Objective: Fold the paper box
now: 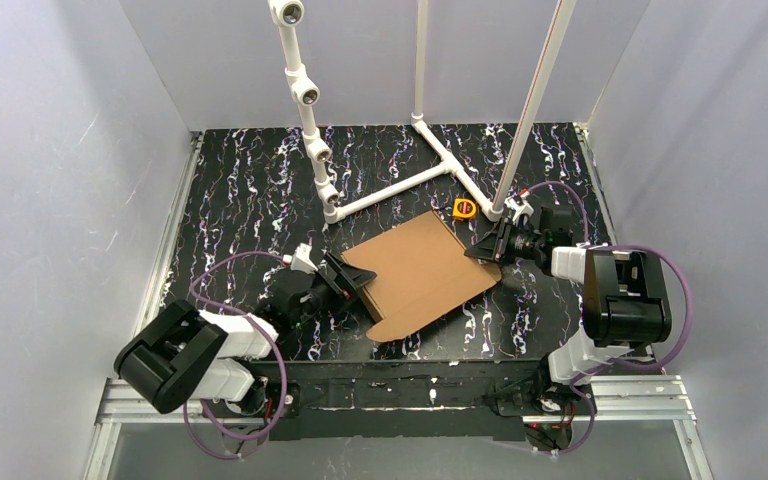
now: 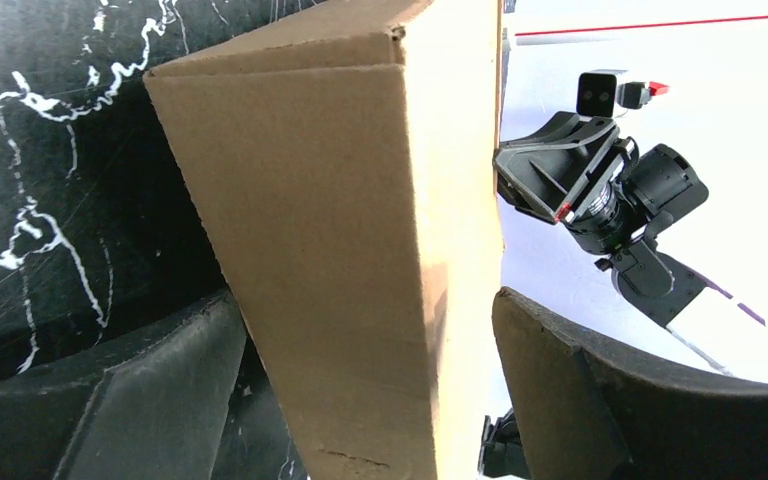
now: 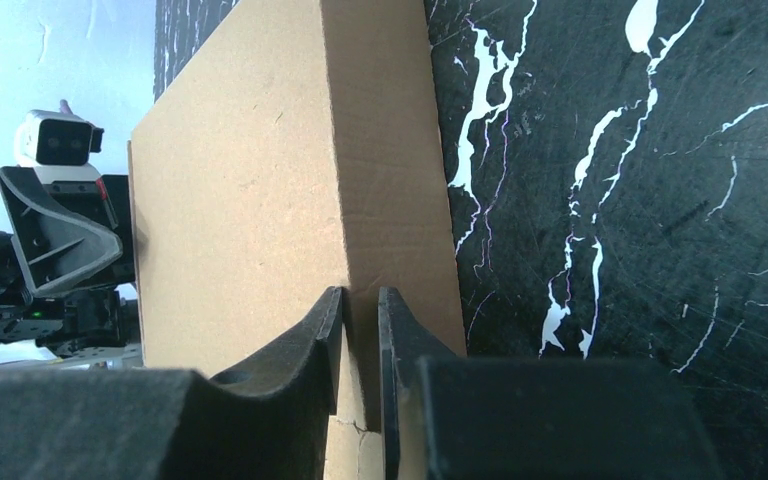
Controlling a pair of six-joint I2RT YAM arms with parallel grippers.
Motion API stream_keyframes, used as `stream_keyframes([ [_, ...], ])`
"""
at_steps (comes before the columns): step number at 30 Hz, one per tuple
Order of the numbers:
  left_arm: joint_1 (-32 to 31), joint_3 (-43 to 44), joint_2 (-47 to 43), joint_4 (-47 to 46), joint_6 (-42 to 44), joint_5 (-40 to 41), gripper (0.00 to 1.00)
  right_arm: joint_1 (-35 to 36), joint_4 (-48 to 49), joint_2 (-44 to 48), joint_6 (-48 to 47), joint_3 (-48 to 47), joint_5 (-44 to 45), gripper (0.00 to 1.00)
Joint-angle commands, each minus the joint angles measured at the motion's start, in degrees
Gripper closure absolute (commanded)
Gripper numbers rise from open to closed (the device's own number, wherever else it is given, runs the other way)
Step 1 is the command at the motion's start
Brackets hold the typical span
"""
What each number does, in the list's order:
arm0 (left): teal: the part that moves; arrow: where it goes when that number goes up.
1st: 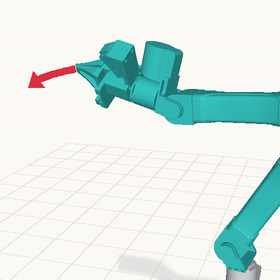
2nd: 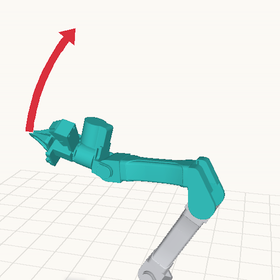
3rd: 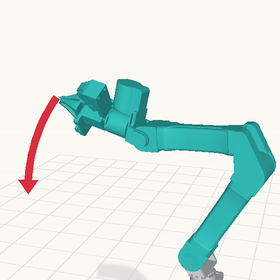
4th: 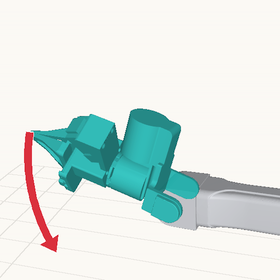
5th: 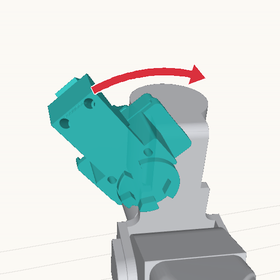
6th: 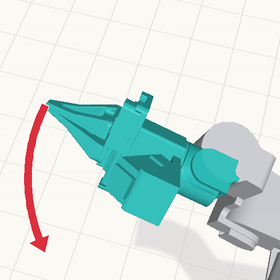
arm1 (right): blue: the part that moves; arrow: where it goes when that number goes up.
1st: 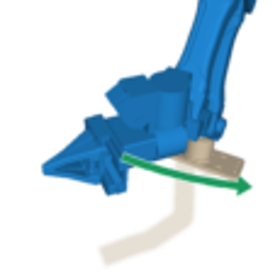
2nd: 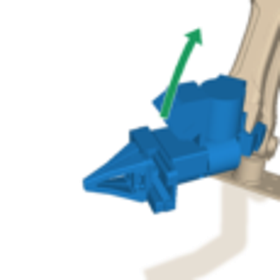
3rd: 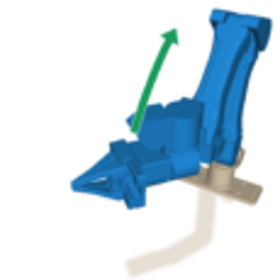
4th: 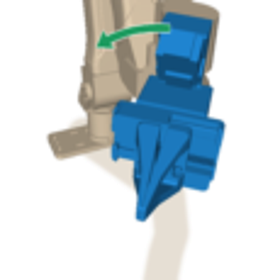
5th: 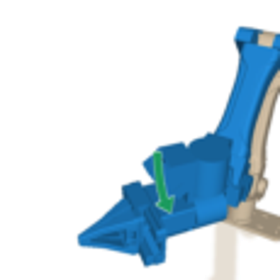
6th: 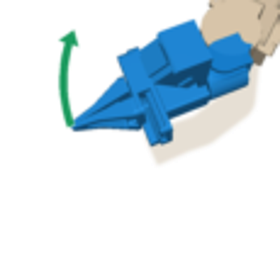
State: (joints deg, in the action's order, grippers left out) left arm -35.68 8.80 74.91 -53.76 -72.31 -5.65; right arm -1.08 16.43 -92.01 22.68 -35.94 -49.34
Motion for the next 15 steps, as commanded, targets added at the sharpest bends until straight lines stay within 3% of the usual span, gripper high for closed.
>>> stream_keyframes([
  [1,-1.0,2.5,2.8,-4.6,-3.3,1.1,0.14,-0.9,-5.0,-2.8,-3.0,0.4,8.1,0.78],
  [7,-1.4,2.8,7.1,-8.1,-7.2,2.0,0.29,-0.9,-4.3,-1.0,-3.1,0.4,6.9,0.75],
  [12,-1.7,2.6,6.9,-8.7,-9.4,2.6,0.57,-0.9,-4.4,1.6,-4.3,-0.5,5.0,0.62],
  [15,-1.8,2.0,5.6,-8.6,-10.6,3.4,0.65,-0.9,-6.4,4.9,-6.9,-2.0,3.6,0.50],
])
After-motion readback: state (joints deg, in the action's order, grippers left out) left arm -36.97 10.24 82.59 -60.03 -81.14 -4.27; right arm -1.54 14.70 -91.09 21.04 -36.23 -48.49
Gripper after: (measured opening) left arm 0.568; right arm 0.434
